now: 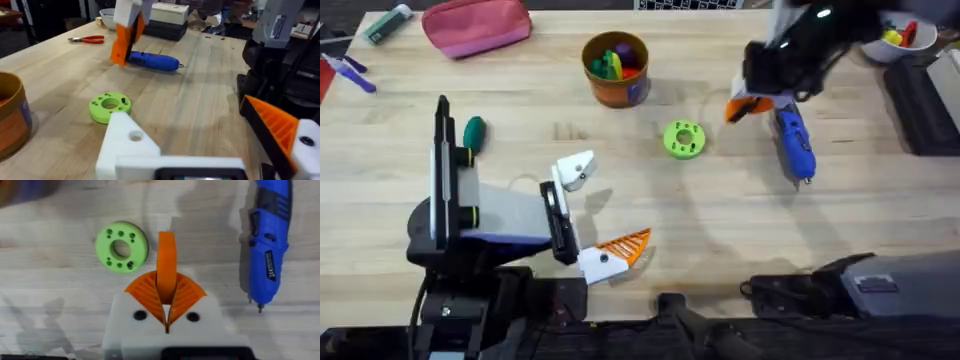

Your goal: Pick up the gripper from the table and insert it into the empty holder that is missing its gripper. Then pick up a screw, insert it into the mounting hole, and use the screwdriver to tighten it. Finally, clean up the table by picking up the vegetable and placing it into the bucket.

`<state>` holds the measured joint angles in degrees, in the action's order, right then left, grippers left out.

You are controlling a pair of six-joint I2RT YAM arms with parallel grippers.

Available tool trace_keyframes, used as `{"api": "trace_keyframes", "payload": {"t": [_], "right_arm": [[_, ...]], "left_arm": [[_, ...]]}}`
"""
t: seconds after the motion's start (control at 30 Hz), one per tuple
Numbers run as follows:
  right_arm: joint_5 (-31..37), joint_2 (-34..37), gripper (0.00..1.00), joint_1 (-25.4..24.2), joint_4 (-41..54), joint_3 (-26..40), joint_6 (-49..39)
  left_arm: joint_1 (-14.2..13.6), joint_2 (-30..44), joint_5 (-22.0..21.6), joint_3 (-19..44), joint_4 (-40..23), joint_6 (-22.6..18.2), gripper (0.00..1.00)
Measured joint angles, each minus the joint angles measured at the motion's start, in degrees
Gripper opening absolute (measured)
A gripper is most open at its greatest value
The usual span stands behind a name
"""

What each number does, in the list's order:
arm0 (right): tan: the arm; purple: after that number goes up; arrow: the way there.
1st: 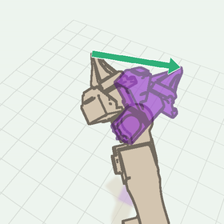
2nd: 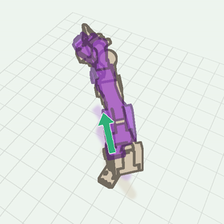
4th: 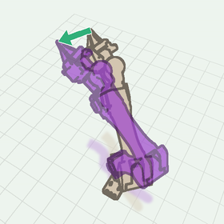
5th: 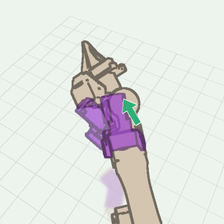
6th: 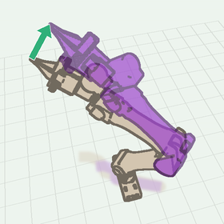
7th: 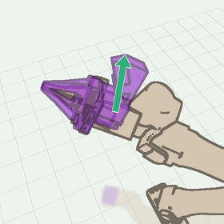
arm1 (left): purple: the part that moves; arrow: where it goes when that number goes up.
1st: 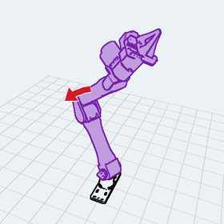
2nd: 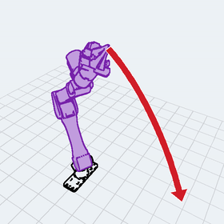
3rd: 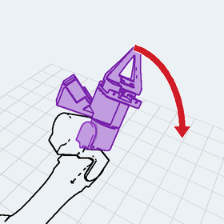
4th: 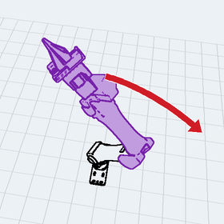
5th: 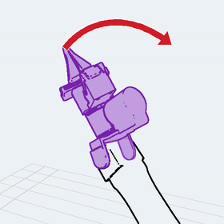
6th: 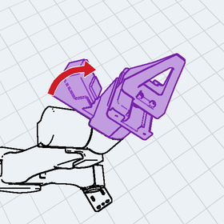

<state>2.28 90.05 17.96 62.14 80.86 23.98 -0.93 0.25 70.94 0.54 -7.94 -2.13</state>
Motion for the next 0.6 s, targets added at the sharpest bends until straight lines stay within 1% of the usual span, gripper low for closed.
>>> {"api": "trace_keyframes", "payload": {"t": [0.1, 0.2, 0.3, 0.43, 0.53, 0.6], "right_arm": [[0.00, -5.51, 0.012, 0.02, -1.33, 0.00, 0.28], [0.00, -10.96, 0.011, 0.02, -5.32, -0.35, 0.49], [0.00, -16.56, 0.011, 0.02, -10.24, -3.05, 0.49], [-1.77, -23.37, 0.011, 0.00, -17.10, -10.72, 0.54], [-6.51, -27.41, 0.011, 0.00, -24.45, -17.48, 0.79], [-11.26, -29.90, 0.011, 0.00, -30.36, -22.12, 1.02]], "left_arm": [[0.00, 0.00, 0.00, 0.00, 0.00, 0.00, 0.985], [0.00, 0.00, 0.02, 0.00, 0.00, 0.00, 0.985], [0.00, 0.00, 0.00, 0.00, 0.00, 0.00, 0.985], [0.00, 0.00, 0.00, 0.00, 0.00, 0.00, 0.987], [0.00, 0.00, 0.00, 0.00, 0.00, 0.00, 0.987], [0.00, 0.00, 0.00, 0.00, 0.00, 0.00, 0.987]]}}
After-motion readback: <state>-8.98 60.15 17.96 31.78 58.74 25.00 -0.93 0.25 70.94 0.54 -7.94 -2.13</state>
